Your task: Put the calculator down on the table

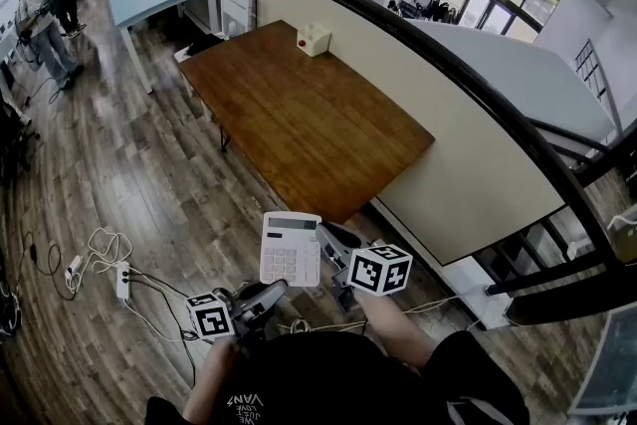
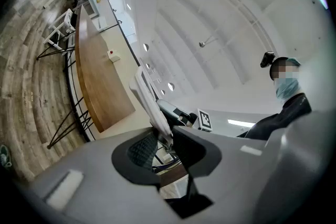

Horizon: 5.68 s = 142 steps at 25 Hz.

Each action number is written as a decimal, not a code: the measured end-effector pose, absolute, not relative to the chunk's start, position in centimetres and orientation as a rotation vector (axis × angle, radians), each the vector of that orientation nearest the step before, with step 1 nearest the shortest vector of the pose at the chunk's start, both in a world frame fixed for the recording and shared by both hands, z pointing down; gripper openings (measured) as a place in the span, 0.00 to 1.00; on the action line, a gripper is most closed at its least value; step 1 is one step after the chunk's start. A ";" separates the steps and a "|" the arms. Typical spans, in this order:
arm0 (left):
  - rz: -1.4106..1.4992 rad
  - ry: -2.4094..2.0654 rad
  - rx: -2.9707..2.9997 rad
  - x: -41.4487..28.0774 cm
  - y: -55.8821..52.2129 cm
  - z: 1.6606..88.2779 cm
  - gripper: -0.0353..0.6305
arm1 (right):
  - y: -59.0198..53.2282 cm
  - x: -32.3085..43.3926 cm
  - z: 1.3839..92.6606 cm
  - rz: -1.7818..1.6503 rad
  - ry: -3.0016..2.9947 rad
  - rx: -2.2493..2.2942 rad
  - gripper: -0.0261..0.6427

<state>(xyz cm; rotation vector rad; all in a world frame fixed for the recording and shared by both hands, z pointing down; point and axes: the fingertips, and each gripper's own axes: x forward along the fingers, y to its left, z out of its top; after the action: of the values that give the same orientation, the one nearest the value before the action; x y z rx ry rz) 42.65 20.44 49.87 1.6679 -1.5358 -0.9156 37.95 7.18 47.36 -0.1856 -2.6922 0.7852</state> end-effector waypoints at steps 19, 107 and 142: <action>-0.926 -1.426 1.711 30.7 22.7 49.2 0.20 | 9.2 27.0 46.2 0.811 -2.725 -0.113 0.11; -0.345 -0.435 1.986 -15.4 -1.5 51.6 0.19 | -12.9 -7.4 49.6 0.985 -2.604 1.255 0.11; -0.344 -0.529 1.953 -12.6 -24.6 56.7 0.19 | -37.1 -6.3 55.0 0.934 -2.587 1.139 0.11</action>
<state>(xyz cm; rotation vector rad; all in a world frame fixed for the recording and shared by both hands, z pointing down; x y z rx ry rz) -12.64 -24.65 56.74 1.9533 -0.5286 -0.3440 -6.34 -37.12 54.97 1.1392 -2.5866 0.9337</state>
